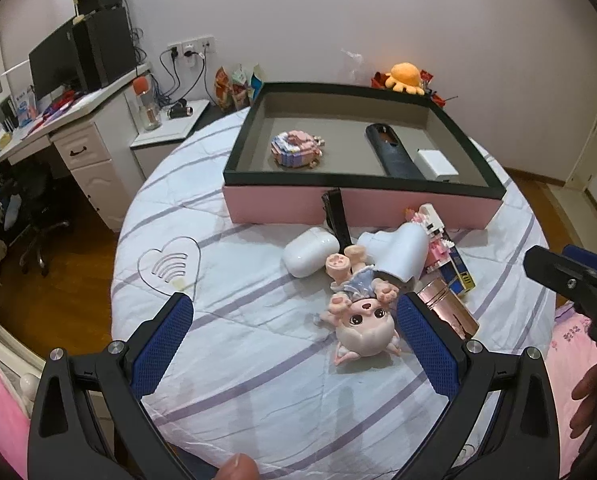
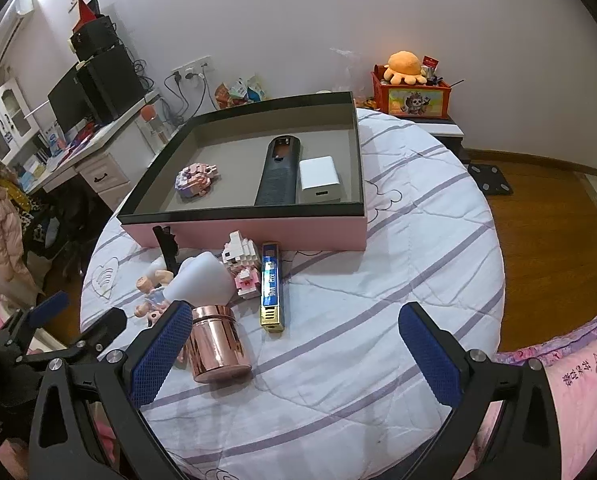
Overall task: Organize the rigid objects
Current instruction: 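Move the left gripper down to the doll with white hair, then grasp the doll with the left gripper and lift it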
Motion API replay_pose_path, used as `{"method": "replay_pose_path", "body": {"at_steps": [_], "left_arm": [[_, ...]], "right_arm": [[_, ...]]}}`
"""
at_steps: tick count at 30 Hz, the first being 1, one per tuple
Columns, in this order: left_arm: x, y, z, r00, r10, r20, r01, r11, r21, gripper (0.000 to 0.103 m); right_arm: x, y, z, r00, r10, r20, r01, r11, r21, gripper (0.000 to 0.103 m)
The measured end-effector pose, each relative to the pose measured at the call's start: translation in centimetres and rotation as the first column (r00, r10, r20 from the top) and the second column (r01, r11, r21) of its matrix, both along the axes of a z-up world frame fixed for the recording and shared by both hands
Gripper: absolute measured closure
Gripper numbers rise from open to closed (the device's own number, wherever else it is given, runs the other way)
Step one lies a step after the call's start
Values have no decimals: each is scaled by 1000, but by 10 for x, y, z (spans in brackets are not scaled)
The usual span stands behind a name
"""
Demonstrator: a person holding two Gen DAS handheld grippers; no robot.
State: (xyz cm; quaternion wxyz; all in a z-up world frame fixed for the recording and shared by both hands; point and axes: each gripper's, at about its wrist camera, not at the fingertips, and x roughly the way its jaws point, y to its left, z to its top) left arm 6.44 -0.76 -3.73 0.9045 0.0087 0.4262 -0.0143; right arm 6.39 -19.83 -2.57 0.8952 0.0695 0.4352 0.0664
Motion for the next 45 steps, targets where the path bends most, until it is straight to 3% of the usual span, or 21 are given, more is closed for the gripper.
{"method": "replay_pose_path", "body": {"at_steps": [15, 21, 24, 27, 45], "left_arm": [[38, -16, -58, 987, 32, -161, -38, 999, -34, 1], [37, -16, -63, 989, 24, -144, -32, 998, -58, 2], [34, -17, -59, 990, 3, -138, -12, 998, -68, 19], [30, -21, -54, 990, -38, -135, 26, 995, -92, 43], [15, 3, -32, 990, -37, -137, 23, 994, -103, 46]], "right_arm": [[9, -10, -11, 999, -15, -29, 15, 1000, 4, 0], [12, -16, -14, 999, -29, -39, 29, 1000, 4, 0], [13, -15, -15, 999, -28, -40, 28, 1000, 2, 0], [13, -13, -14, 999, -22, -39, 22, 1000, 0, 0], [9, -4, -4, 1000, -5, -18, 5, 1000, -12, 0]]}}
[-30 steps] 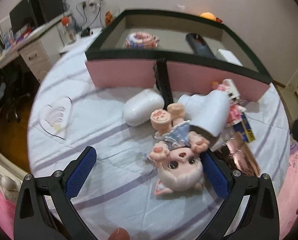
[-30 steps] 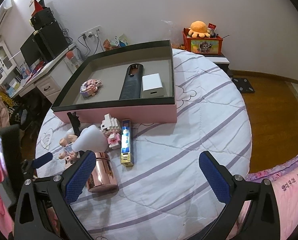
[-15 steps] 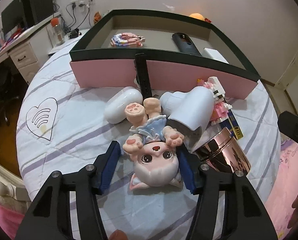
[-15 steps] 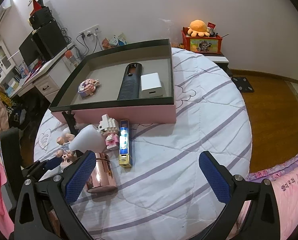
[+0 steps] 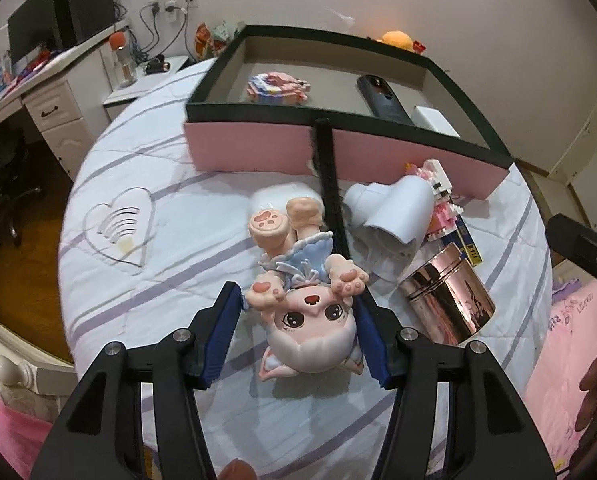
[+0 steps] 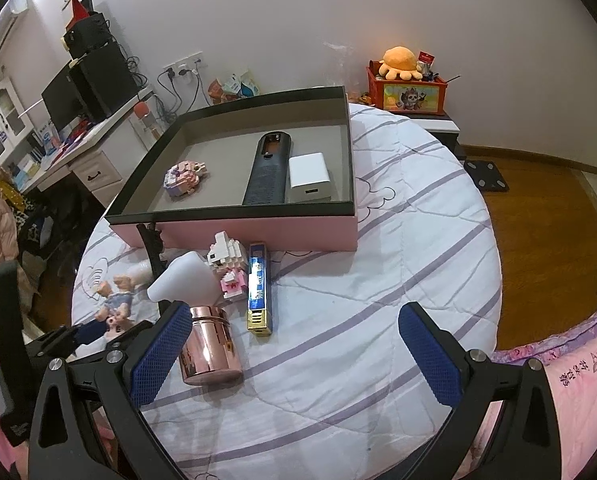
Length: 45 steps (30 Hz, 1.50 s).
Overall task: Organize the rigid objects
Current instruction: 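Grasp the doll with the left gripper and lift it, then carry the doll into the tray and open the left gripper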
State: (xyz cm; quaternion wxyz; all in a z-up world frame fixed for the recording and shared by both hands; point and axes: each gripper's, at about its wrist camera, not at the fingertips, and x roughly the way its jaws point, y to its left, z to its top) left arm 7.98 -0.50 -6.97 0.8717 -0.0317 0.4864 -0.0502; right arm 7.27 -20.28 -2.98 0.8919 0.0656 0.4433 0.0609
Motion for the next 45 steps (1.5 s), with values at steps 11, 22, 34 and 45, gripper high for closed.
{"method": "replay_pose_path", "body": {"at_steps": [11, 22, 34, 45], "left_arm": [[10, 4, 50, 996, -1, 88, 1, 1000, 1, 47], [74, -9, 93, 981, -34, 188, 35, 999, -6, 47], [166, -42, 61, 987, -83, 139, 83, 997, 8, 46], [189, -60, 9, 994, -112, -1, 112, 992, 50, 27]], "right_arm": [[10, 8, 7, 999, 28, 16, -28, 1000, -6, 0], [49, -4, 20, 998, -3, 57, 3, 1000, 3, 0], [102, -23, 13, 997, -50, 51, 50, 999, 9, 0], [121, -28, -7, 998, -62, -1, 62, 998, 7, 0]]}}
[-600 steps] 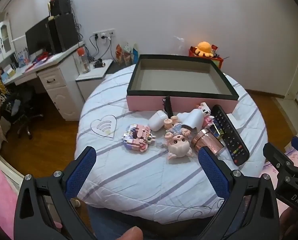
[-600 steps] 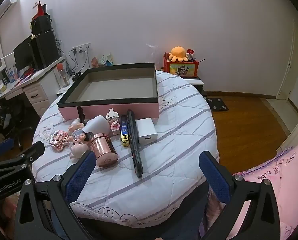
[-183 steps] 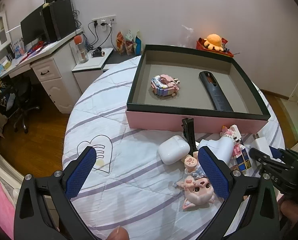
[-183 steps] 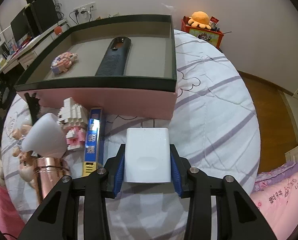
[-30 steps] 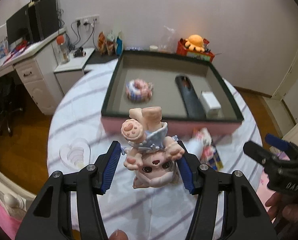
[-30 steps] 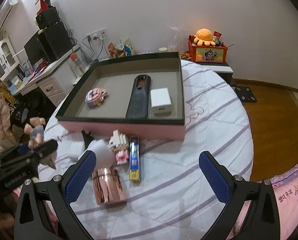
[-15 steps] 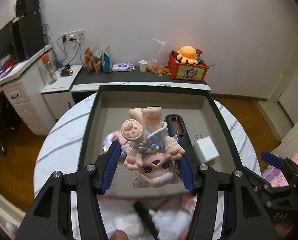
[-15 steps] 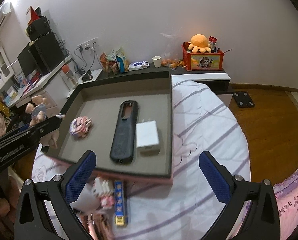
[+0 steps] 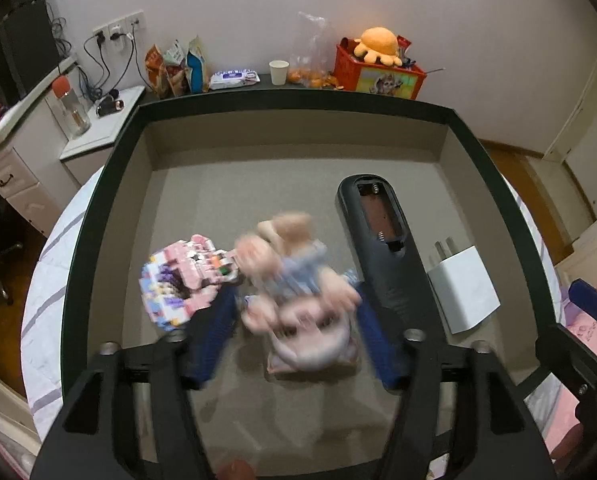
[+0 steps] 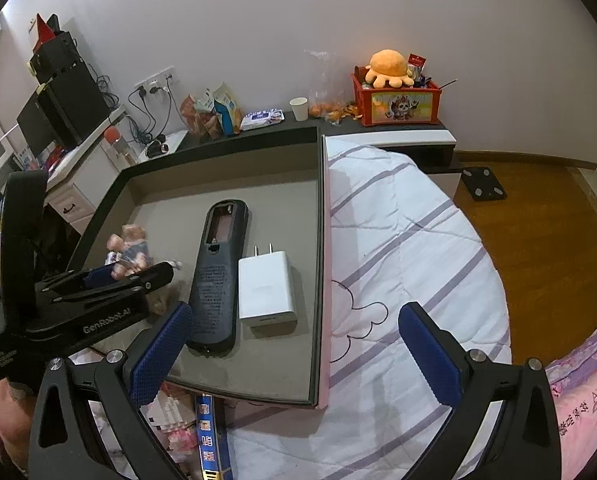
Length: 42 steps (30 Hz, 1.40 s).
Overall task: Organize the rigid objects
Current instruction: 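Carry the doll into the tray and open the left gripper, then move the right gripper to the rose-gold canister on the bed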
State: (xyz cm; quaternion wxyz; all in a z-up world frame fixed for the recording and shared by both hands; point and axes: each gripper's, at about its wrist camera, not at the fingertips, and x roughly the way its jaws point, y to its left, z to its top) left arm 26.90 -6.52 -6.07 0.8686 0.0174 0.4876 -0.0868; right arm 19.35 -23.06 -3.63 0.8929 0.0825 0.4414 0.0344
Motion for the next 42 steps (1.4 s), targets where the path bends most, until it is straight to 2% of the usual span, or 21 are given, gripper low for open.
{"method": "replay_pose_path", "body": {"at_steps": [1, 2, 9, 15, 28, 34, 42], "left_arm": [[-2, -1, 1, 1000, 2, 5, -2, 1000, 6, 7], [-4, -2, 4, 1000, 6, 21, -7, 1000, 16, 0], [-18, 1, 20, 998, 22, 63, -25, 998, 52, 0], [-50, 12, 47, 988, 32, 154, -43, 997, 67, 0], [-136, 62, 90, 959, 137, 248, -146, 989, 21, 0], [-171, 78, 90, 953, 171, 251, -175, 984, -6, 0], [-200, 86, 73, 957, 196, 215, -198, 980, -13, 0]], "right_arm": [[0, 1, 0, 1000, 1, -2, -1, 1000, 0, 0], [-1, 2, 0, 1000, 2, -3, -2, 1000, 0, 0], [-14, 5, 9, 1000, 5, 18, -5, 1000, 3, 0], [-33, 9, 24, 999, -8, 52, 8, 1000, -4, 0], [-84, 34, 49, 992, 48, 117, -48, 999, -6, 0], [-105, 44, 51, 990, 75, 121, -75, 997, -12, 0], [-129, 59, 41, 988, 117, 96, -114, 993, -30, 0]]}}
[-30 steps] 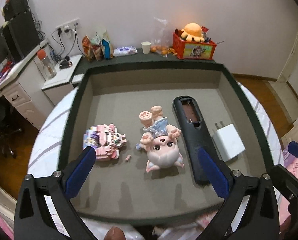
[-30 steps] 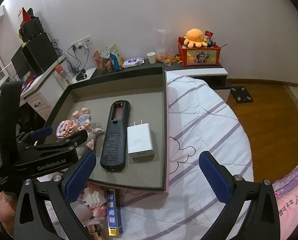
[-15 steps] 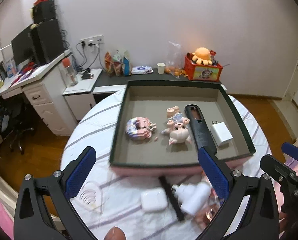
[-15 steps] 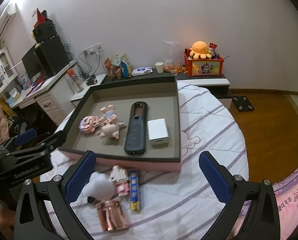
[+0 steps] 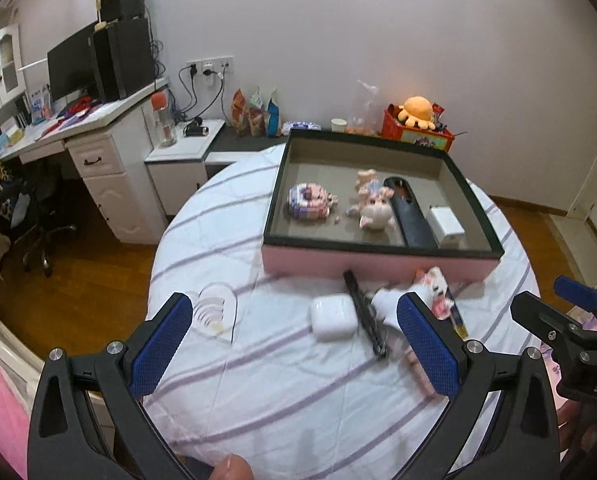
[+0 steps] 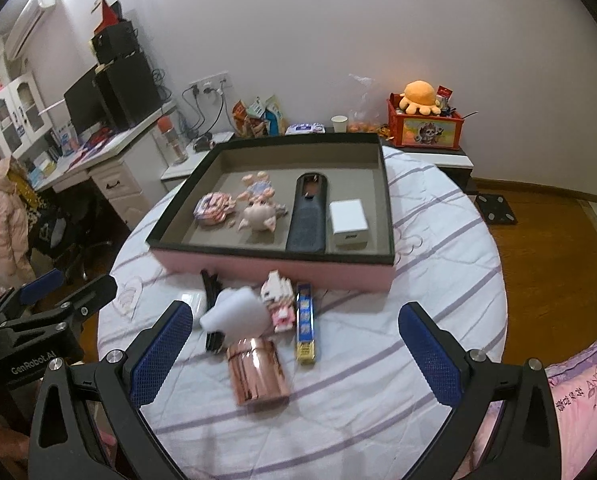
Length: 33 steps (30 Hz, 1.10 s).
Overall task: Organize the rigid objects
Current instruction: 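Move the right gripper to the rose-gold canister on the bed, then grasp the rose-gold canister with the right gripper and lift it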
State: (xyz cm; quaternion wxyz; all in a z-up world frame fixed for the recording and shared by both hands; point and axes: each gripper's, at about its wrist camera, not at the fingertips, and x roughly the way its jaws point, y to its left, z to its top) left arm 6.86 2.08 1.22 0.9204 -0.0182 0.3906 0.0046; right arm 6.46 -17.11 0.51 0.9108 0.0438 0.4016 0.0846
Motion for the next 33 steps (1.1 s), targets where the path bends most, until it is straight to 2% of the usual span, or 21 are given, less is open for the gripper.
{"method": "replay_pose_path", "body": {"at_steps": [13, 24, 33], "left_arm": [[-15, 3, -5, 1000, -2, 7, 2, 1000, 7, 0], [-10, 4, -24, 1000, 6, -28, -5, 999, 35, 0], [-4, 13, -41, 997, 20, -70, -17, 999, 34, 0]], "right_arm": [[-10, 6, -12, 999, 19, -38, -20, 1000, -24, 0], [2, 26, -58, 984, 83, -155, -93, 994, -62, 0], [9, 37, -82, 971, 106, -216, -125, 989, -76, 11]]}}
